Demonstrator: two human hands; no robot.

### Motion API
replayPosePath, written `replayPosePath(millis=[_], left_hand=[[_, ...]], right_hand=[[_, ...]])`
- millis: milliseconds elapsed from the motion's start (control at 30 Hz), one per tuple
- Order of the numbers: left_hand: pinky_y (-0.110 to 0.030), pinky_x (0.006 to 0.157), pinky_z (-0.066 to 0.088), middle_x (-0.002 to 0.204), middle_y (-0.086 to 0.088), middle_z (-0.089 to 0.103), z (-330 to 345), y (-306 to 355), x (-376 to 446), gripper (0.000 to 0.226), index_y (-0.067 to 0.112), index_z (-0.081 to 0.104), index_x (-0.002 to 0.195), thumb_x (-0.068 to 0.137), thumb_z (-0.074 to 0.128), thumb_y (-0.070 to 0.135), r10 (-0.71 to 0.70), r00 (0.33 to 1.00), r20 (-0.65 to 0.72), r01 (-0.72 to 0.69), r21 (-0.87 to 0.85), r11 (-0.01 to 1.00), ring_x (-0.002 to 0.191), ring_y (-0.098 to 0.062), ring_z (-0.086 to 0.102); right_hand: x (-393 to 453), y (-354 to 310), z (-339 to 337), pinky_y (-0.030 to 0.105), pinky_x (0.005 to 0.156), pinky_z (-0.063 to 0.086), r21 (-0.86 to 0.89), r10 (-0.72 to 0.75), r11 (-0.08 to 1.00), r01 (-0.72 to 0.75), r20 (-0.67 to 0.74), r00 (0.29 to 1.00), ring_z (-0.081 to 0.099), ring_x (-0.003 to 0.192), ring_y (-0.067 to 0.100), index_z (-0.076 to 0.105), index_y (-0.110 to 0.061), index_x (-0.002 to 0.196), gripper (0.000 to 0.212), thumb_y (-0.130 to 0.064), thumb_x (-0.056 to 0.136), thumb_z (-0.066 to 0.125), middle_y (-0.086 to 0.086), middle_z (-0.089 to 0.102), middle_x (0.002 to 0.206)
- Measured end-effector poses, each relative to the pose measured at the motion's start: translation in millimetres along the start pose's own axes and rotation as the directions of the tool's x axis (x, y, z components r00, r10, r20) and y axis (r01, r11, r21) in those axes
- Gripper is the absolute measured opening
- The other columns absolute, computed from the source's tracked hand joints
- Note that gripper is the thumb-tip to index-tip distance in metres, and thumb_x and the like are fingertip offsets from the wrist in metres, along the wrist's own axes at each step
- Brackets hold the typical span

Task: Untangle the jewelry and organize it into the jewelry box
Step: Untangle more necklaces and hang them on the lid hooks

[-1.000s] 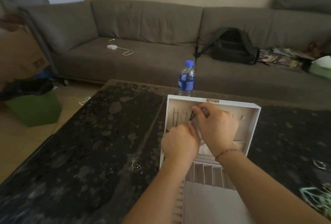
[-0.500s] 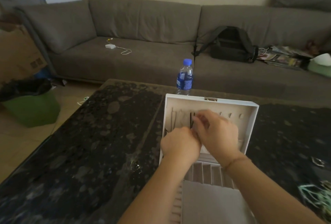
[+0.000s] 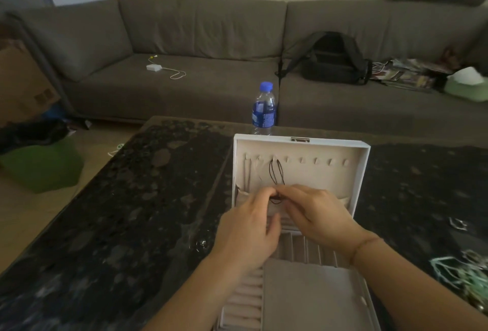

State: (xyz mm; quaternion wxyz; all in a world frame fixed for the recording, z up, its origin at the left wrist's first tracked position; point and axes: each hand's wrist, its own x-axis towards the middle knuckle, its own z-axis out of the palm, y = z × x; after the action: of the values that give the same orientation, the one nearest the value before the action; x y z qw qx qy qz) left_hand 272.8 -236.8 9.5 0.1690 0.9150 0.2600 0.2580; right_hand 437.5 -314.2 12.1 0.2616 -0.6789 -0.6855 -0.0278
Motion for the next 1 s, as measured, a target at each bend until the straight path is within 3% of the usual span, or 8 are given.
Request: replayPosePath(millis=[133, 267, 433, 533, 633, 733, 833, 1000], left_hand=[[-0.022, 0.066, 0.055, 0.125, 0.009, 0.056, 5, -11, -4, 0.047, 0.027, 0.043, 0.133, 0.091, 0.065, 0.028, 0.049, 0.997, -0.063, -0.047, 0.029, 0.998, 0.084, -0.005, 0.064], [-0.026, 0.055, 0.055, 0.128, 0.008, 0.053, 9, -17, -2, 0.045, 0.024, 0.050, 0.126, 0.086, 0.071, 0.025, 0.026, 0.999, -0.021, -0.023, 0.136, 0.990, 0.072, -0.008, 0.062], [-0.028, 0.057, 0.054, 0.119, 0.006, 0.056, 6, -14, 3, 0.026, 0.023, 0.058, 0.115, 0.090, 0.064, 0.027, 0.008, 0.998, 0.066, -0.024, 0.240, 0.970, 0.076, -0.012, 0.062], [-0.033, 0.068, 0.056, 0.126, 0.004, 0.051, 4, -12, 8, 0.027, 0.024, 0.055, 0.118, 0.092, 0.061, 0.022, 0.006, 0.991, 0.136, -0.050, 0.323, 0.945, 0.089, -0.017, 0.063], [-0.032, 0.073, 0.053, 0.130, 0.003, 0.046, 4, -11, 15, 0.033, 0.025, 0.052, 0.125, 0.093, 0.059, 0.016, -0.019, 0.987, 0.161, -0.045, 0.382, 0.923, 0.096, -0.021, 0.063], [-0.031, 0.064, 0.044, 0.118, 0.005, 0.052, 2, -15, 23, 0.023, 0.026, 0.055, 0.118, 0.098, 0.051, 0.016, -0.055, 0.988, 0.143, -0.004, 0.384, 0.923, 0.090, -0.021, 0.064], [-0.033, 0.063, 0.044, 0.110, 0.004, 0.061, -1, -15, 30, 0.017, 0.024, 0.058, 0.112, 0.099, 0.050, 0.017, -0.079, 0.987, 0.142, 0.010, 0.429, 0.903, 0.090, -0.024, 0.065], [-0.034, 0.065, 0.050, 0.095, 0.003, 0.069, -7, -9, 40, 0.018, 0.027, 0.052, 0.113, 0.095, 0.054, 0.022, -0.111, 0.990, 0.086, 0.065, 0.422, 0.904, 0.084, -0.024, 0.069]], right_hand=[[0, 1, 1, 0.022, 0.076, 0.055, 0.060, 0.123, 0.991, -0.121, -0.042, 0.992, 0.064, 0.085, 0.002, 0.066, -0.029, 0.120, 0.032, -0.039, 0.098, 0.045, -0.014, 0.071, 0.100], [5, -4, -1, 0.016, 0.067, 0.045, -0.005, 0.211, 0.977, -0.211, 0.046, 0.976, 0.063, 0.080, 0.004, 0.069, -0.033, 0.109, 0.029, -0.044, 0.099, 0.043, -0.012, 0.071, 0.091], [11, -8, -3, 0.029, 0.068, 0.051, -0.211, 0.260, 0.954, -0.212, 0.232, 0.937, 0.062, 0.077, 0.011, 0.067, -0.035, 0.106, 0.042, -0.057, 0.098, 0.032, -0.010, 0.068, 0.084], [23, -15, -4, 0.030, 0.066, 0.048, -0.370, 0.238, 0.922, -0.111, 0.318, 0.918, 0.062, 0.075, 0.017, 0.067, -0.027, 0.097, 0.050, -0.061, 0.096, 0.030, -0.007, 0.066, 0.080], [28, -18, -7, 0.029, 0.068, 0.048, -0.344, 0.205, 0.936, -0.071, 0.370, 0.906, 0.063, 0.077, 0.018, 0.065, -0.026, 0.098, 0.045, -0.060, 0.094, 0.036, -0.005, 0.067, 0.085], [16, -6, -13, 0.025, 0.079, 0.056, -0.051, 0.234, 0.972, -0.230, 0.335, 0.913, 0.064, 0.082, 0.002, 0.062, -0.040, 0.119, 0.032, -0.052, 0.093, 0.047, -0.015, 0.070, 0.096], [-6, 1, -19, 0.014, 0.092, 0.050, 0.219, 0.311, 0.911, -0.348, 0.189, 0.932, 0.063, 0.101, -0.004, 0.059, -0.040, 0.124, 0.035, -0.032, 0.090, 0.067, -0.020, 0.067, 0.110], [-11, -8, -14, 0.018, 0.090, 0.051, 0.098, 0.305, 0.947, -0.305, 0.008, 0.952, 0.061, 0.097, -0.001, 0.063, -0.030, 0.119, 0.030, -0.031, 0.090, 0.067, -0.017, 0.065, 0.108]])
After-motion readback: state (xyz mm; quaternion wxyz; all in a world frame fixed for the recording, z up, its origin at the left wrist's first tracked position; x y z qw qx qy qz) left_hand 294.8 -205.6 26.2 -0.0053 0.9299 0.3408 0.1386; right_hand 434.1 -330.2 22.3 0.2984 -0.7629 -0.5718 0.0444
